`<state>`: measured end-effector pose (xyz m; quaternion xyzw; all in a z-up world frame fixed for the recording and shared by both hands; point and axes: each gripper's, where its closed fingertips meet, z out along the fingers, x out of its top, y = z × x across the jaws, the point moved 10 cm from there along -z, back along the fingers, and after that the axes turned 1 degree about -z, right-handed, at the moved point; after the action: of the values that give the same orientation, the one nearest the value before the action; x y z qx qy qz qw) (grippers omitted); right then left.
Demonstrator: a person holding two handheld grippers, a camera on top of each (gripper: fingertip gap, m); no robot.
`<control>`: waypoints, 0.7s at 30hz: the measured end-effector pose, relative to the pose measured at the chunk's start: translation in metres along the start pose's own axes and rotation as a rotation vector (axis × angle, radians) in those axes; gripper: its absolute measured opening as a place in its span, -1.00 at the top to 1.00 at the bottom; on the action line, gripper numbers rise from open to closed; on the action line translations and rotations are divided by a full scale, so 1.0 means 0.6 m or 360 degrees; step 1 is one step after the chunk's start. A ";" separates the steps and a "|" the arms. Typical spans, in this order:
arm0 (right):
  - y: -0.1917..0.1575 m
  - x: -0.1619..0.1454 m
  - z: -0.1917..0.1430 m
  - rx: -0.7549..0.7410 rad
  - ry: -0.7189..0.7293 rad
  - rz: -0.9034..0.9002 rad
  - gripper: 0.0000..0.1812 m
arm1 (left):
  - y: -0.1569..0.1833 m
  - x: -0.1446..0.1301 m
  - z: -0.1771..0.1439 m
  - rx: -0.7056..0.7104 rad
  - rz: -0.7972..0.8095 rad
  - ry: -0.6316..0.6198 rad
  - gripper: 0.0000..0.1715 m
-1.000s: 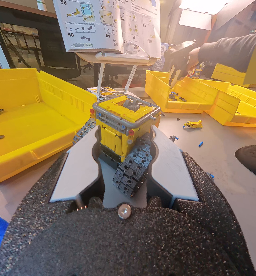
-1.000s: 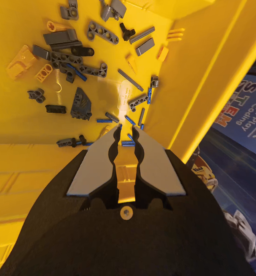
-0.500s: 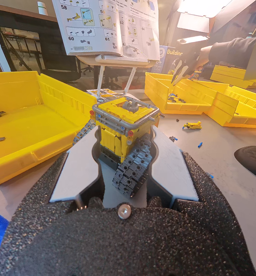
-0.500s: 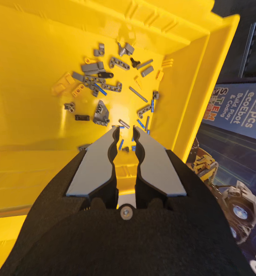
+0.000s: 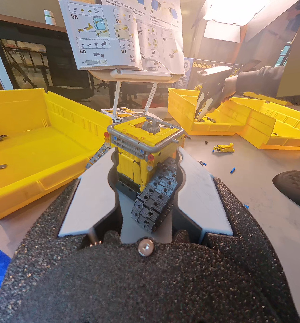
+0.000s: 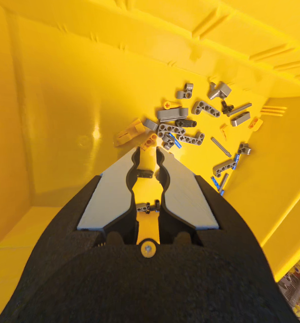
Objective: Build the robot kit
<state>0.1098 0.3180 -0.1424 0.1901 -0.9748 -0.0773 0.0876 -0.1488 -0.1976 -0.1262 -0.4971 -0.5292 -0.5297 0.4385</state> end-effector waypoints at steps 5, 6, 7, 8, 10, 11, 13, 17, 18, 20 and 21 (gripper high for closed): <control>0.028 -0.017 -0.002 -0.0221 -0.0185 0.0040 0.88 | 0.000 0.000 0.001 -0.0004 0.0001 -0.0004 0.25; 0.031 -0.019 -0.008 -0.0291 -0.0199 0.0019 0.90 | 0.001 0.000 0.000 -0.0005 0.0001 -0.0004 0.25; 0.034 -0.020 -0.016 -0.0344 -0.0193 0.0034 0.90 | 0.001 0.001 0.000 -0.0007 0.0002 -0.0003 0.25; 0.035 -0.020 -0.025 -0.0394 -0.0181 0.0059 0.90 | 0.001 0.001 0.000 -0.0008 0.0003 0.0000 0.25; 0.027 -0.014 -0.052 -0.0488 -0.0096 0.0089 0.89 | 0.002 0.001 -0.001 -0.0009 0.0007 0.0007 0.25; 0.018 -0.009 -0.067 -0.0526 -0.0034 0.0107 0.88 | 0.002 0.002 -0.001 -0.0010 0.0011 0.0010 0.25; -0.009 0.005 -0.102 -0.0593 0.0133 0.0156 0.85 | 0.004 0.002 -0.003 -0.0012 0.0021 0.0020 0.25; -0.106 0.046 -0.177 -0.0588 0.0682 0.0346 0.79 | 0.010 0.003 -0.003 -0.0011 0.0065 0.0015 0.25; -0.137 0.056 -0.194 -0.0558 0.0848 0.0396 0.78 | 0.012 0.003 -0.003 -0.0011 0.0083 0.0012 0.25; -0.202 0.075 -0.219 -0.0478 0.1146 0.0488 0.75 | 0.017 0.004 -0.004 -0.0003 0.0129 0.0017 0.25; -0.234 0.082 -0.226 -0.0442 0.1266 0.0520 0.74 | 0.020 0.004 -0.006 0.0005 0.0154 0.0022 0.25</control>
<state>0.1419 0.1547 -0.0292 0.0352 -0.8630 -0.1134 0.4911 -0.1373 -0.2016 -0.1222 -0.5178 -0.5023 -0.5105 0.4679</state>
